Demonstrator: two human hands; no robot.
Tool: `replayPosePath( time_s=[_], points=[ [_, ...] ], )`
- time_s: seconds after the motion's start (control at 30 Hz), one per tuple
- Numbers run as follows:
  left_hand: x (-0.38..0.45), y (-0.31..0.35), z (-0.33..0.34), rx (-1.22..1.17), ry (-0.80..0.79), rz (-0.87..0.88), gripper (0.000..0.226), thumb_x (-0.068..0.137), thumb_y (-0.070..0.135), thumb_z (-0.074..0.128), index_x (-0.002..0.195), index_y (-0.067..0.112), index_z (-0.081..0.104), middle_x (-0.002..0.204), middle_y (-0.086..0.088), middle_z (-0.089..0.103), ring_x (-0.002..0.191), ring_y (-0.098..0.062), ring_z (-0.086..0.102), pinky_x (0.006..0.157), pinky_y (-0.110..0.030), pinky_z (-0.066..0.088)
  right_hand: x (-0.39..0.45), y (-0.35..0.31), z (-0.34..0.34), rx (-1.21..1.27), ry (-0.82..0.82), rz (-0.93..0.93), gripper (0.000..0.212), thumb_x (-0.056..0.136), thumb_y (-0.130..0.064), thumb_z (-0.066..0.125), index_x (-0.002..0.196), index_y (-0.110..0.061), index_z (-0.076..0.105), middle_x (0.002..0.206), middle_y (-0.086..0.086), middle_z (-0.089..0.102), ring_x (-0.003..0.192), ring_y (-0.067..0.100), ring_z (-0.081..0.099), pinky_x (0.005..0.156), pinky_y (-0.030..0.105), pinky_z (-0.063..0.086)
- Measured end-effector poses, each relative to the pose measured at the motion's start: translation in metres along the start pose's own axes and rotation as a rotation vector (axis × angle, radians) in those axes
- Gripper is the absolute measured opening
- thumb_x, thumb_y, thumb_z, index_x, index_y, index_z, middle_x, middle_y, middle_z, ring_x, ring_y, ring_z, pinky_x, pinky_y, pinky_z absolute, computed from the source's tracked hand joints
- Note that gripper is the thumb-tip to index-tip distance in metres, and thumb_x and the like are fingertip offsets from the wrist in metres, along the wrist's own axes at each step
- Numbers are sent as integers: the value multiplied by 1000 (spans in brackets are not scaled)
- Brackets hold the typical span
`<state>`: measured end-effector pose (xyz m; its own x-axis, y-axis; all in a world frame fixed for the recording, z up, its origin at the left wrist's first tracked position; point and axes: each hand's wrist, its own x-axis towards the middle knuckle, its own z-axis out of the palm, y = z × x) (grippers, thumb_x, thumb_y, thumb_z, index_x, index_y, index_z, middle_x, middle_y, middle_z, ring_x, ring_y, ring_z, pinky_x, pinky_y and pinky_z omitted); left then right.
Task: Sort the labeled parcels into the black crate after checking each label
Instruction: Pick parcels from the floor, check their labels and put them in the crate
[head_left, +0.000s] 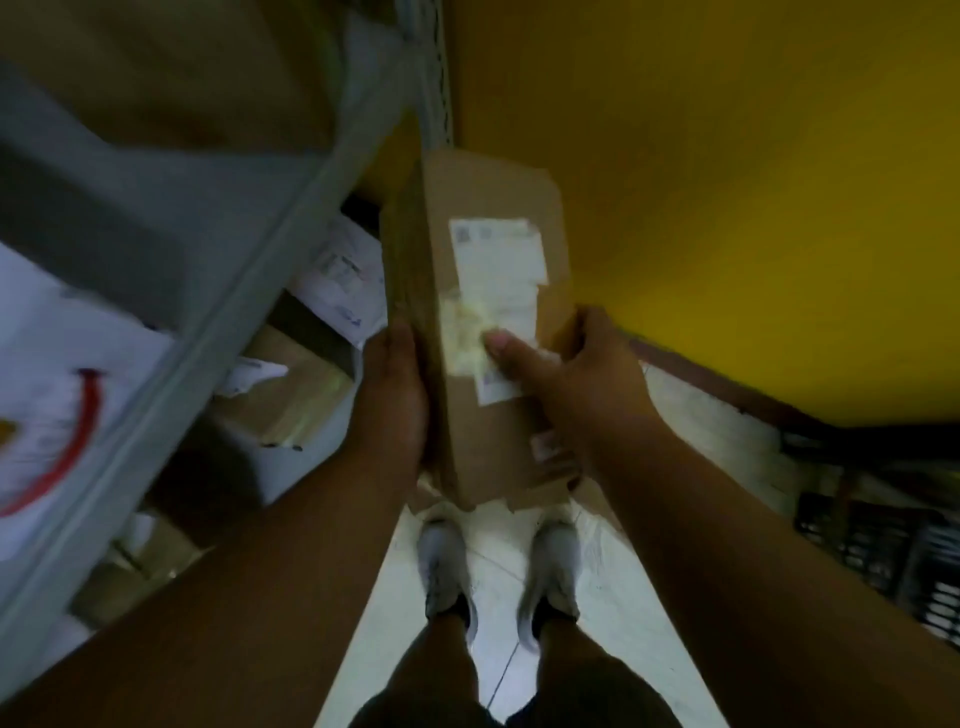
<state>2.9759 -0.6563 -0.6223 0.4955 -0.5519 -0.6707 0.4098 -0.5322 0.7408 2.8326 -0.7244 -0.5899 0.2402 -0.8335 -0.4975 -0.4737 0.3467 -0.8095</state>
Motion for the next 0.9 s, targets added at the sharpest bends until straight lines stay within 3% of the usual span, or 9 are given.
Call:
replayPosePath(
  time_s=[0.1,0.2,0.3,0.33,0.43,0.57,0.63,0.77,0.9],
  points=[
    [-83,40,-12,-63,-61,27,56,103,57,30,138,22,55,132,-9,65,119,-31,62,105,-54,46,-70,-50,-28,42,-45,-28,59,68,-66,75,116,-39,53,105,-16,68,91,7,69,57,26,60],
    [-149,70,-19,-35,-126,69,58,99,63,31,132,25,62,122,-6,71,111,-26,68,100,-48,51,-129,-79,-46,62,-53,-68,47,76,-62,72,111,-44,47,106,-16,66,88,4,67,49,17,54],
    [-200,93,-29,-51,-34,182,34,101,52,43,109,29,66,91,6,79,80,-10,75,67,-27,61,-175,-94,-52,82,-80,-102,48,80,-62,68,116,-42,43,104,-20,60,87,2,62,44,15,51],
    [-215,96,-34,-57,10,218,31,101,49,45,109,28,67,91,7,79,80,-10,75,67,-27,61,-187,-96,-53,75,-110,-128,45,82,-61,66,114,-42,41,102,-22,58,84,0,61,43,15,51],
    [-268,85,-46,-142,87,217,45,101,55,41,122,25,68,113,-7,75,100,-27,73,91,-48,57,-218,-98,-59,62,-234,-228,33,86,-57,64,105,-46,39,96,-25,57,72,-1,65,42,14,49],
    [-341,35,-57,-331,193,185,58,89,73,35,97,38,80,103,-4,78,97,-26,74,77,-38,61,-260,-82,-60,-38,-388,-345,39,86,-57,64,115,-36,48,98,-18,66,80,2,69,47,21,56],
    [-375,12,-63,-392,140,212,63,81,78,38,108,36,76,115,-6,75,106,-25,71,80,-36,60,-283,-73,-57,-94,-396,-408,38,88,-56,64,113,-34,46,92,-21,64,80,-1,67,49,16,54],
    [-440,-46,-87,-445,216,269,74,77,73,59,140,34,52,123,-4,71,111,-27,69,89,-45,57,-345,-48,-41,-168,-558,-405,38,88,-52,64,116,-32,48,96,-13,67,83,7,68,47,26,58],
    [-512,-104,-106,-368,426,289,60,83,58,67,138,40,49,116,4,74,103,-21,73,90,-48,57,-413,-16,-22,-329,-610,-601,23,93,-51,57,108,-36,49,82,-14,65,69,3,66,50,25,54]
  ],
)
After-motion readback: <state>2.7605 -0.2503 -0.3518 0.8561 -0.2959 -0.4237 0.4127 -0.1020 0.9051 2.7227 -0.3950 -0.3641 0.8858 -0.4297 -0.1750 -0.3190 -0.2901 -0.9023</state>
